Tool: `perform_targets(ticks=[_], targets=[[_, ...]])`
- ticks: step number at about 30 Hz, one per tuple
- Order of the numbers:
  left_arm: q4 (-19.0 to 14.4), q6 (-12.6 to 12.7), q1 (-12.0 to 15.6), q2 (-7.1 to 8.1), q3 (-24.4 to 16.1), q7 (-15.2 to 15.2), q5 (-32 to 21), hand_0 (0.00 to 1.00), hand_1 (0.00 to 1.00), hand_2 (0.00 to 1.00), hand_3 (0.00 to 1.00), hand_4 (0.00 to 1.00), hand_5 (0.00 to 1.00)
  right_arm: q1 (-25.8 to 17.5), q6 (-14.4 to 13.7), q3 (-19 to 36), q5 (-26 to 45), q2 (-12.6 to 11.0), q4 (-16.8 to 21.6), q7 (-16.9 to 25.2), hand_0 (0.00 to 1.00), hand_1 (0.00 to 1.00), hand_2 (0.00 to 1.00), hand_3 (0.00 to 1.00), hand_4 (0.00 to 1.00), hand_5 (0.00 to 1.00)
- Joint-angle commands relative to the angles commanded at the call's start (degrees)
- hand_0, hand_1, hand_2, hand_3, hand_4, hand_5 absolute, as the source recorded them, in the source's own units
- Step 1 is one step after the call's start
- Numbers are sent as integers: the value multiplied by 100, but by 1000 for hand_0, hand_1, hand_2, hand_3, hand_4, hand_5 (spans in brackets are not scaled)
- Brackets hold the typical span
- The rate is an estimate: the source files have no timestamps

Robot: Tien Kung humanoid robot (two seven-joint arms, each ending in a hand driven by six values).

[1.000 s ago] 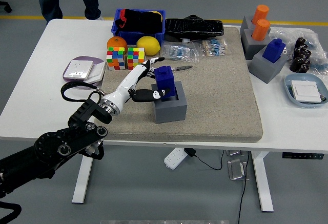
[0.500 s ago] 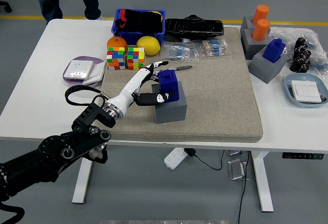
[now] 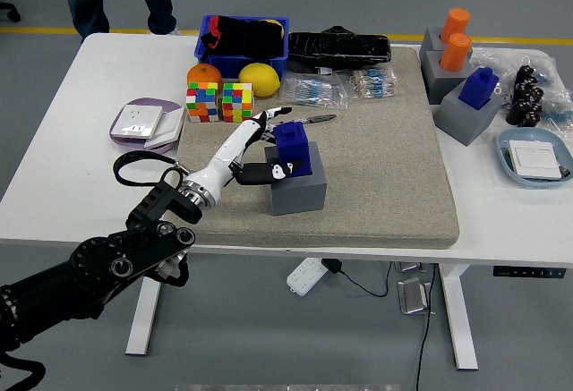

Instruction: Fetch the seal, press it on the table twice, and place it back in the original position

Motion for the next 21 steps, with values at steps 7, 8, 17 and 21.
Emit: perform_targets(ticks=[7,8,17,21], targets=[[51,15,-5,-32,12,-26,20,817,396,331,923,518,2,-1,-3,-6,-3,-1,-1,1,802,710,704,664,773,557],[65,17,-8,-39,15,-30,30,817,396,331,923,518,2,-1,-2,-5,-4,-1,0,2,802,710,704,664,773,557],[97,15,-46,-70,75,-21,64,817,398,331,923,519,2,0,-5,17,-15,-4,-2,3,802,710,703,665,773,557],[98,5,-55,-72,96,-4,92,819,397,330,923,520,2,5,-2,6,-9,-2,2,3,802,711,704,664,773,557]])
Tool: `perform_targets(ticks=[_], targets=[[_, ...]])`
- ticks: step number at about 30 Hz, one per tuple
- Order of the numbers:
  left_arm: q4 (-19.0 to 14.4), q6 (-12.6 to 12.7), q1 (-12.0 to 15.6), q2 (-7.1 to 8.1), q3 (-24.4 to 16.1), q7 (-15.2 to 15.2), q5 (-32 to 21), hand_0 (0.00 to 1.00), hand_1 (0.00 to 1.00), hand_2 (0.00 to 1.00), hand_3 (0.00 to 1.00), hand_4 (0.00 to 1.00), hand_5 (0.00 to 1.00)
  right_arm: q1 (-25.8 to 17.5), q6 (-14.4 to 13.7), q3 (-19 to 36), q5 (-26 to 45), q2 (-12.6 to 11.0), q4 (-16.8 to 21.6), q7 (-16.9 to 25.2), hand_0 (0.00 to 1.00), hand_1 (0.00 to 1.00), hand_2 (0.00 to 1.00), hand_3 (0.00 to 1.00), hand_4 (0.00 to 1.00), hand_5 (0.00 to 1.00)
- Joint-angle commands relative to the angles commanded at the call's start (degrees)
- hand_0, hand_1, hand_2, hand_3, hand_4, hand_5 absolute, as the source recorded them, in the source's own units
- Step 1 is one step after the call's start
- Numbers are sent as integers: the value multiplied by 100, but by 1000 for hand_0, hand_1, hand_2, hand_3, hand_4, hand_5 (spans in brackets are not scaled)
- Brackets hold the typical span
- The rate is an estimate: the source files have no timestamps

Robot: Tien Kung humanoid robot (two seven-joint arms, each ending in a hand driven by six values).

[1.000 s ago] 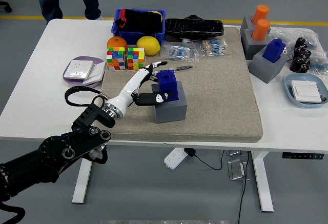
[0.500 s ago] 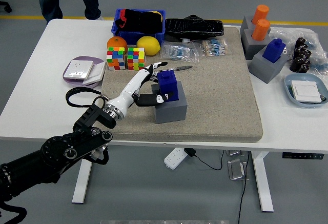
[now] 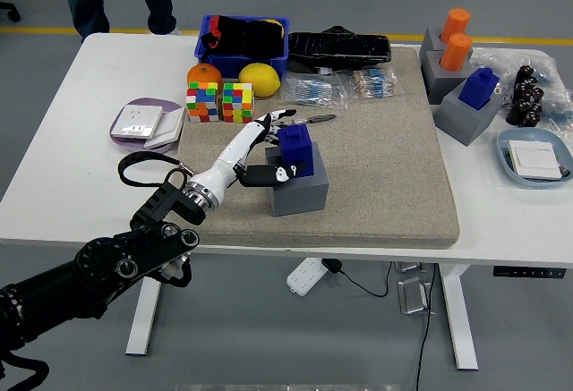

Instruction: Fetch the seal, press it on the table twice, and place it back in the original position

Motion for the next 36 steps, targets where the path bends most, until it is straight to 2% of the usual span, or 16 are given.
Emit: perform_targets(ticks=[3,4,9,10,15,16,27,28,29,33,34,36], targets=[[-3,-22,-1,8,13,8,-1,819,397,330,923,520,2,1,3,-3,3,3,5,0,802,711,704,664,773,557],[-2,-35,-1,9,14,11,-5,830,580,471,924,556,2,0,3,-3,2,3,5,0,802,711,704,664,773,557],[10,-94,1,13,1,-8,-65,830,580,471,924,556,2,-3,2,-3,-6,1,0,1,802,711,704,664,773,557],[14,-100,-1,14,-3,-10,-69,899,845,751,927,718,2,1,3,-5,-10,1,0,0,802,711,704,665,773,557],[27,-123,-4,15,2,-13,-78,899,845,751,927,718,2,4,4,0,-8,4,4,1,802,711,704,665,773,557],[33,-126,-5,14,2,-12,-77,918,894,828,932,764,2,3,3,6,-9,2,2,2,802,711,705,664,773,556],[40,-154,-4,16,-6,-29,-101,928,918,859,933,788,2,4,6,14,-18,3,5,5,801,711,704,665,774,556],[41,-166,-3,18,-8,-37,-112,935,942,892,937,839,2,4,5,18,-21,4,4,6,802,710,703,664,774,558],[42,-177,-3,20,-8,-46,-123,935,942,892,937,839,2,3,5,19,-21,4,4,6,802,710,703,664,774,558],[69,-367,0,30,-33,-30,-187,935,942,892,937,839,2,-1,6,23,-26,3,2,8,802,710,703,664,774,558],[77,-462,-3,33,-51,1,-211,998,998,998,998,998,139,-1,6,24,-30,5,-1,8,802,710,704,664,774,558],[96,-585,-12,30,-72,27,-258,998,998,998,998,998,139,3,9,24,-31,7,-1,8,802,710,704,664,774,558]])
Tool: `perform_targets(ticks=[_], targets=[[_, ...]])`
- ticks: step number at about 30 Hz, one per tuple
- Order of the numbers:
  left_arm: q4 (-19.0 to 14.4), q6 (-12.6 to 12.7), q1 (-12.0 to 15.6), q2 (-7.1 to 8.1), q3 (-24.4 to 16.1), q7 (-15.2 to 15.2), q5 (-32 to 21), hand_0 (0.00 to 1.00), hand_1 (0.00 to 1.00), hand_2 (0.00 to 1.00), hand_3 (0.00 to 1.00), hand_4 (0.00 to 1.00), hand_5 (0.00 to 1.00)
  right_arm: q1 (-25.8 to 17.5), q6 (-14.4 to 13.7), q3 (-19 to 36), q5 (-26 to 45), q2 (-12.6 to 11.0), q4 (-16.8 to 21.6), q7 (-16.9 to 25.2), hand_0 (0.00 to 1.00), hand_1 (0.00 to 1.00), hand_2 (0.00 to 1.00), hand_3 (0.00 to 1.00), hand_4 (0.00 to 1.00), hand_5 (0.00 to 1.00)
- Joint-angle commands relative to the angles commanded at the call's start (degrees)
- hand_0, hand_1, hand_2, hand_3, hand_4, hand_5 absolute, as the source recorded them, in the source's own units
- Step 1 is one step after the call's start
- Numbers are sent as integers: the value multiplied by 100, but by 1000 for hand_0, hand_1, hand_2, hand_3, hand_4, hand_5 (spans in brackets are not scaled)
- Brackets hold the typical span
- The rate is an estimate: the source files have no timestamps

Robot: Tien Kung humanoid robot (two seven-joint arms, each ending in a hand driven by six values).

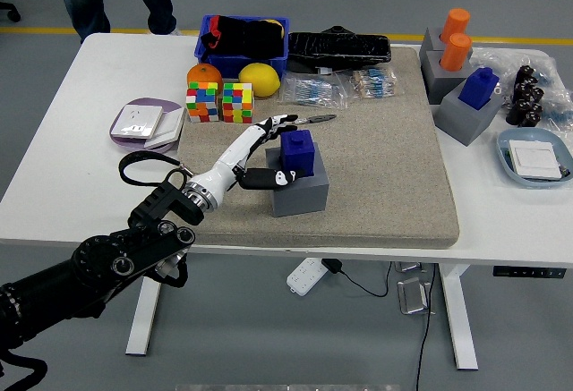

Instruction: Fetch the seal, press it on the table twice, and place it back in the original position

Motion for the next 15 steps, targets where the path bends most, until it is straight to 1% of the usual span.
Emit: perform_targets(ticks=[3,4,9,10,15], targets=[[11,-134,-5,2,-23,23,-44,998,998,998,998,998,139,2,4,-7,8,4,4,1,802,710,704,664,774,558],[13,-164,-5,3,-29,19,-55,998,998,998,998,998,385,4,4,-6,6,3,3,2,802,711,704,665,774,558],[29,-311,17,15,-112,-27,-134,998,998,998,998,998,385,-2,2,0,4,-5,2,5,802,711,704,665,774,558],[29,-350,23,21,-142,-27,-145,998,998,998,998,998,583,-5,1,-1,2,-6,1,5,802,711,703,665,774,558],[43,-495,51,79,-285,-37,-206,998,998,998,998,998,583,-16,2,0,-6,0,-2,4,802,711,703,665,774,558]])
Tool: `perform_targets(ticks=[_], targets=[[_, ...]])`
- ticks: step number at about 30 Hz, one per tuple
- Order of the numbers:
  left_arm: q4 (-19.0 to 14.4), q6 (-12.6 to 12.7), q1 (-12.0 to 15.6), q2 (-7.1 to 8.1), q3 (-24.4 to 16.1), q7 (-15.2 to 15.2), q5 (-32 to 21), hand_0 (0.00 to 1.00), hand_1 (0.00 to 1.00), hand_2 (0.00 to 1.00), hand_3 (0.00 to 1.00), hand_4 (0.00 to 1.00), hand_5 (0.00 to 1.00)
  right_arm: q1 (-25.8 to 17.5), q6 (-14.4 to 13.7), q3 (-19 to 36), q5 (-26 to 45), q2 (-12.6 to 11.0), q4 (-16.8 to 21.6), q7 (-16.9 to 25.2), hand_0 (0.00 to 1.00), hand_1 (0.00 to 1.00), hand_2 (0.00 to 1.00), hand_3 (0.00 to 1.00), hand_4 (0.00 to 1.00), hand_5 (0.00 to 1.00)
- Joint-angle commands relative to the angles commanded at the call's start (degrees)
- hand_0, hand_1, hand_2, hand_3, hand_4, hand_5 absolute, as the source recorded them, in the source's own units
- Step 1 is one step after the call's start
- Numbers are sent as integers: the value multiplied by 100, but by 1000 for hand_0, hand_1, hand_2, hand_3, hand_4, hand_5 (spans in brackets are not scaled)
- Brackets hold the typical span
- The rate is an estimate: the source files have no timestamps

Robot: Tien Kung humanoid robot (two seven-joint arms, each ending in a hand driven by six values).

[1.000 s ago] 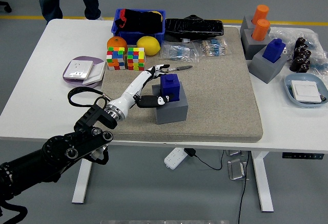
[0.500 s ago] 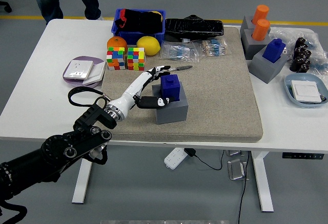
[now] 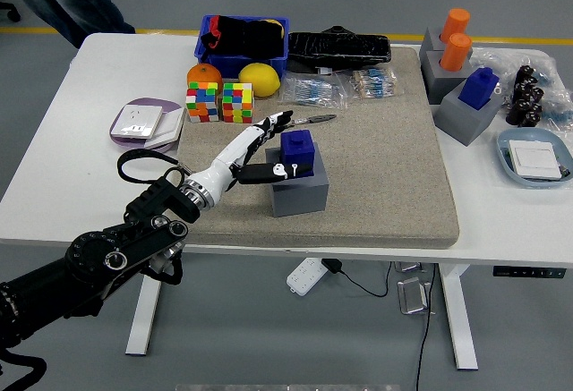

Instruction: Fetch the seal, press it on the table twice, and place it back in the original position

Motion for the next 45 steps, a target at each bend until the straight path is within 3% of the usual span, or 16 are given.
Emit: perform_targets(ticks=[1,5,6,12,18,19,29,37,45], targets=[[10,-16,8,19,-42,-19,-24,998,998,998,998,998,652,0,1,-4,1,1,0,0,802,711,704,664,775,558],[74,77,50,121,-246,-178,-105,998,998,998,998,998,652,-3,2,-13,2,-1,0,3,802,711,704,664,775,558],[97,117,60,150,-300,-229,-120,998,998,998,998,998,721,-5,2,-12,-1,-2,-1,4,802,711,705,665,776,556],[304,400,95,367,-724,-604,-456,998,998,998,998,998,721,-10,0,3,-8,1,-10,5,802,711,705,665,776,556],[674,581,5,648,-998,-556,-449,998,998,998,998,998,734,-10,-4,5,-5,-6,-12,3,802,711,705,665,777,558],[729,588,-13,685,-996,-546,-462,998,998,998,998,997,558,-10,-4,3,-2,-7,-12,2,802,711,705,665,777,557],[1426,558,-209,1133,-864,-360,-604,998,998,998,998,991,525,-15,-6,27,-26,7,-27,-14,802,711,705,666,777,556],[1712,553,-207,1351,-995,-312,-632,998,998,998,998,977,486,12,-13,101,-51,4,-15,-11,802,711,704,666,776,560],[1861,526,-218,1462,-1013,-227,-647,998,998,998,998,973,483,42,-4,147,-85,6,-32,-34,802,712,705,665,776,560]])
